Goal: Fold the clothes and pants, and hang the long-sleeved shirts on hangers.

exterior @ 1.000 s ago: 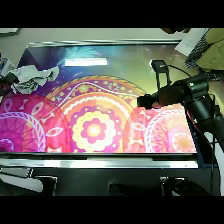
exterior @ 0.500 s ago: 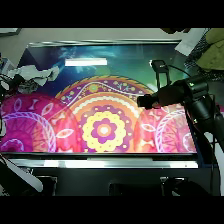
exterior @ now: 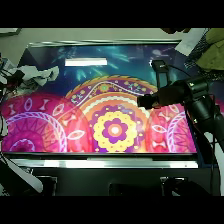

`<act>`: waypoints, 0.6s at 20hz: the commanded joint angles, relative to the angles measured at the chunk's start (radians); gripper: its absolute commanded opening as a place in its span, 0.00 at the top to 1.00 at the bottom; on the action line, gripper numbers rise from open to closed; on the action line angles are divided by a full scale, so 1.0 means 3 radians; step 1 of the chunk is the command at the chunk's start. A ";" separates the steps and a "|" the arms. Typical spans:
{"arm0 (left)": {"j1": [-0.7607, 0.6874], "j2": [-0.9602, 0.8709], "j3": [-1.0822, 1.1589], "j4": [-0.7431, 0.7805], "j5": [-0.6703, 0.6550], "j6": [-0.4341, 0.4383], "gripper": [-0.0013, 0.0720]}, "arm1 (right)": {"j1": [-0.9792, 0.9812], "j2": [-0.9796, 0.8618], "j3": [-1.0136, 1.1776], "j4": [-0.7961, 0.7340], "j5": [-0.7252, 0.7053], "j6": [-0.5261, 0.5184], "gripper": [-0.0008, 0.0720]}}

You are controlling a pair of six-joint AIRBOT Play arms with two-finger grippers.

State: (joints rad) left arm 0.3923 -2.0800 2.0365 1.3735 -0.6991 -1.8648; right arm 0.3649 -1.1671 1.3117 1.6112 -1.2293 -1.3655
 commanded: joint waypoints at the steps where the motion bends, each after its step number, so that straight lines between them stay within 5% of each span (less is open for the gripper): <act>1: -0.0280 0.0364 0.0064 -0.0430 -0.0886 0.0359 0.97 | 0.0003 0.0003 0.0004 0.0000 0.0000 0.0000 0.80; 5: -0.0960 0.0841 0.0062 -0.0429 -0.1569 0.0369 0.97 | 0.0003 0.0003 0.0004 -0.0001 0.0000 0.0000 0.80; 12: -0.2101 0.1509 -0.0086 -0.0427 -0.2394 -0.0086 0.97 | 0.0003 0.0003 0.0004 0.0000 0.0000 0.0000 0.80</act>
State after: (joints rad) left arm -0.1158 -1.6997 2.0373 1.2484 -1.2877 -1.8385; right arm 0.3649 -1.1671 1.3117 1.6108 -1.2293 -1.3659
